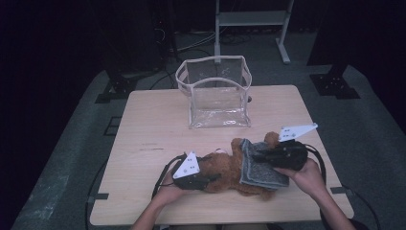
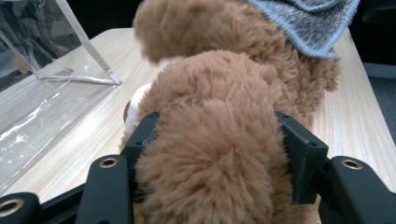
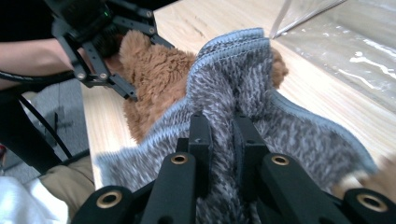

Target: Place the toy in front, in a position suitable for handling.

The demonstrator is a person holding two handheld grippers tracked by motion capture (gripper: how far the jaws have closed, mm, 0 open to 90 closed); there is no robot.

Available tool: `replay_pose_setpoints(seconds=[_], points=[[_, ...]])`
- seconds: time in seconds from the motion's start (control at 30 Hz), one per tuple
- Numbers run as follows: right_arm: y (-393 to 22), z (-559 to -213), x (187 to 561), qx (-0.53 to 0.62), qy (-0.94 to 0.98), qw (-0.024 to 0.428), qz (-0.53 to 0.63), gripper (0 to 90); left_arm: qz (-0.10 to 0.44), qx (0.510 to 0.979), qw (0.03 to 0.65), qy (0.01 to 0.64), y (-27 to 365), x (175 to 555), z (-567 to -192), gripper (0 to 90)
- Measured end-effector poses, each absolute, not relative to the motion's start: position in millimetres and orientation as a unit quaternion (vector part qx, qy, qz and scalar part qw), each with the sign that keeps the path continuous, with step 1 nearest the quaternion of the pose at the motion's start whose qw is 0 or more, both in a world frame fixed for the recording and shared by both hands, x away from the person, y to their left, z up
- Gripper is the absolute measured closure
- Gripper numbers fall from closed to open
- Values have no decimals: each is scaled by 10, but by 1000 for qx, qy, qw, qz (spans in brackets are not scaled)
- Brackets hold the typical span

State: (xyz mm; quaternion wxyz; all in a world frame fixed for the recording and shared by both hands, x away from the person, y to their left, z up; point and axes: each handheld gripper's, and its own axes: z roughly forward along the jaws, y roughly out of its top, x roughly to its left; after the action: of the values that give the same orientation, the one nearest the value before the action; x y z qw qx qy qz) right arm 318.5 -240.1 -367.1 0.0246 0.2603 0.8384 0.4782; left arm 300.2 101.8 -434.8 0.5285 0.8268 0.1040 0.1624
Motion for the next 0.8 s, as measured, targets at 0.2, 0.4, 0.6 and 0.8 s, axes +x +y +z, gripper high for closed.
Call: replay_pose_setpoints(seconds=[0.2, 0.4, 0.6, 0.8], points=[[-2470, -3646, 3233, 272, 829, 33, 488, 797, 163, 827, 529, 100, 1013, 3008, -4347, 405], [-2126, -3709, 3378, 258, 835, 13, 486, 797, 161, 827, 530, 96, 1012, 3010, -4346, 406], [-1868, -3720, 3407, 236, 846, 15, 477, 797, 158, 826, 533, 98, 1026, 3021, -4359, 402], [-2236, -3714, 3417, 270, 843, 55, 463, 798, 160, 825, 533, 97, 1020, 3020, -4357, 405]])
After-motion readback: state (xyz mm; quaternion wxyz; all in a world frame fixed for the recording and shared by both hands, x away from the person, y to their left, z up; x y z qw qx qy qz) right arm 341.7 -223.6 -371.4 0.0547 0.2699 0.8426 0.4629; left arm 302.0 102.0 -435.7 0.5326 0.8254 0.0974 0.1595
